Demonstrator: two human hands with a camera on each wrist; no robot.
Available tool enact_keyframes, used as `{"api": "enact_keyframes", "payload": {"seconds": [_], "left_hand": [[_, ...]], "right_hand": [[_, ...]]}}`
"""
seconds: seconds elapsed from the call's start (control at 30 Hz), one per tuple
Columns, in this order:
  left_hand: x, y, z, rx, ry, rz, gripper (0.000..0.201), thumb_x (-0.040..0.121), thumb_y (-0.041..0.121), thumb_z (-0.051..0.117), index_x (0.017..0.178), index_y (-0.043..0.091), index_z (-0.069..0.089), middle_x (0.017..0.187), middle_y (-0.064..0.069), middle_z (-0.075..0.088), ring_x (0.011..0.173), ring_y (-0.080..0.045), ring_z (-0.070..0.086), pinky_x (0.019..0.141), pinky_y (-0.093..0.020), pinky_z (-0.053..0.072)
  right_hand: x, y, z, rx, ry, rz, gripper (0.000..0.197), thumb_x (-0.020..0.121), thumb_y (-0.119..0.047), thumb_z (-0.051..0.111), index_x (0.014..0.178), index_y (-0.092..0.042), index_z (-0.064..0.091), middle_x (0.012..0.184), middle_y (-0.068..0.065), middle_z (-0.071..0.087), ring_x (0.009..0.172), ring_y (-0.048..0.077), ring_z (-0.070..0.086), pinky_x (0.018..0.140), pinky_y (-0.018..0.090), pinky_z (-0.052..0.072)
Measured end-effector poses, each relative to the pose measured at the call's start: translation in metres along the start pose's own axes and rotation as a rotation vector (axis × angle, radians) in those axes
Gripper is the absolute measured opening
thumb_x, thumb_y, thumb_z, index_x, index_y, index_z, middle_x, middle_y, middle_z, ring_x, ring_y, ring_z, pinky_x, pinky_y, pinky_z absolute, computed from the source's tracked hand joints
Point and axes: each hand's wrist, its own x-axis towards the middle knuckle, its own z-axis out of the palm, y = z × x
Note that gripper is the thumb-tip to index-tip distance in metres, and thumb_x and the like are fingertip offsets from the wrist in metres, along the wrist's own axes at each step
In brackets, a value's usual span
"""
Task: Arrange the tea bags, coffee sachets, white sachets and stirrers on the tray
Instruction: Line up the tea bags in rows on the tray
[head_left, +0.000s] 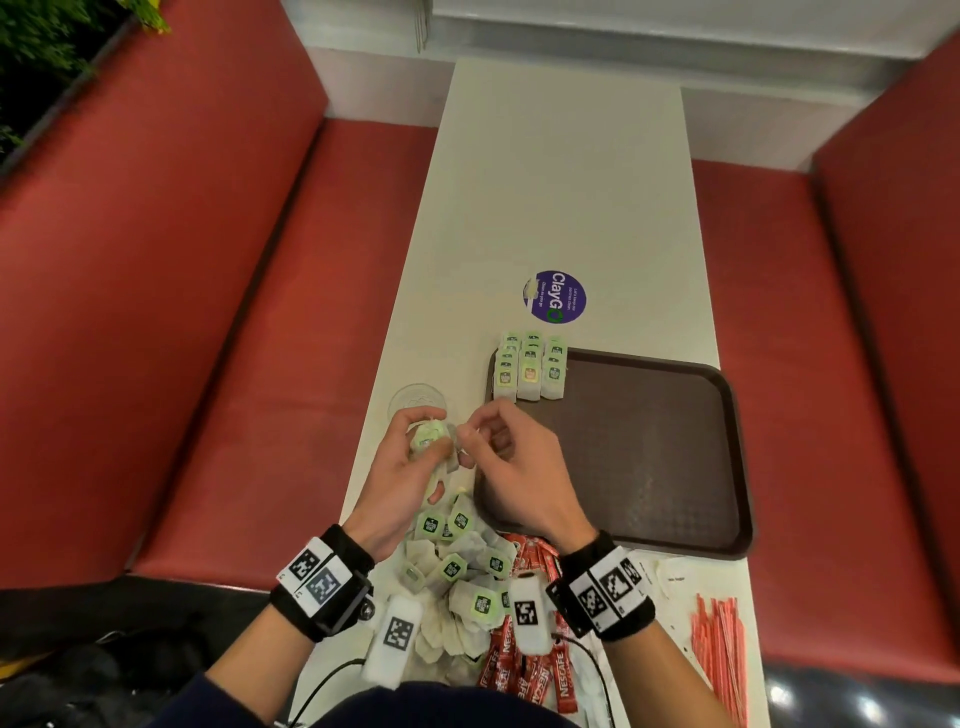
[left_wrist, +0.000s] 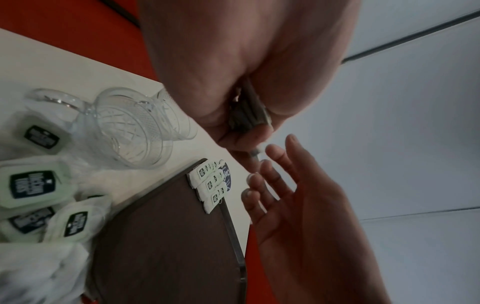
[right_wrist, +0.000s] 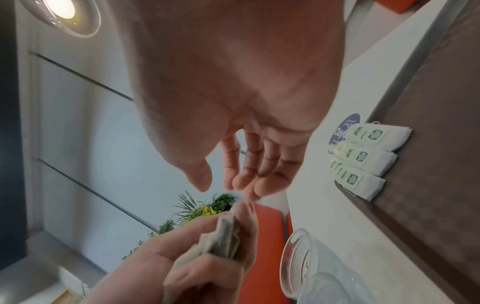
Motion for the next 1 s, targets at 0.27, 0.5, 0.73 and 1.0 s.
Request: {"api": "enact_keyframes", "payload": {"seconds": [0.27, 0.5, 0.73, 1.0], "left_hand": [[-0.002, 0.003, 0.014, -0.17, 0.063, 0.072, 0.026, 0.116, 0.012, 0.046, 0.134, 0.023, 0.061, 0.105, -0.012, 0.063, 0.096, -0.02, 0.064, 0.079, -0.041, 0.053], [0.003, 0.005, 0.02, -0.293, 0.138, 0.127, 0.026, 0.116, 0.01, 0.043, 0.131, 0.021, 0.061, 0.116, -0.013, 0.06, 0.096, -0.019, 0.061, 0.072, -0.033, 0.054], [0.007, 0.005, 0.028, -0.331, 0.123, 0.167, 0.018, 0.116, 0.007, 0.043, 0.126, 0.014, 0.056, 0.112, -0.011, 0.058, 0.09, -0.017, 0.058, 0.073, -0.029, 0.053], [0.004, 0.002, 0.015, -0.232, -0.127, 0.029, 0.029, 0.103, 0.032, 0.067, 0.123, 0.012, 0.06, 0.088, -0.007, 0.058, 0.078, -0.02, 0.053, 0.066, -0.031, 0.041]], "right_hand": [[-0.019, -0.002, 0.012, -0.037, -0.116, 0.196, 0.038, 0.095, -0.058, 0.079, 0.088, -0.02, 0.072, 0.08, 0.001, 0.077, 0.077, 0.009, 0.075, 0.074, 0.03, 0.059], [-0.008, 0.003, 0.004, 0.233, -0.093, 0.229, 0.025, 0.098, -0.024, 0.083, 0.108, -0.009, 0.067, 0.09, 0.009, 0.081, 0.087, 0.028, 0.082, 0.076, 0.044, 0.066], [-0.001, 0.002, 0.002, 0.205, -0.047, 0.201, 0.024, 0.09, -0.015, 0.089, 0.107, -0.014, 0.071, 0.09, 0.01, 0.08, 0.083, 0.032, 0.08, 0.083, 0.047, 0.067], [0.014, -0.011, -0.047, 0.043, 0.021, 0.019, 0.035, 0.096, -0.005, 0.07, 0.113, -0.034, 0.08, 0.106, 0.002, 0.071, 0.084, 0.028, 0.075, 0.083, 0.045, 0.066]]}}
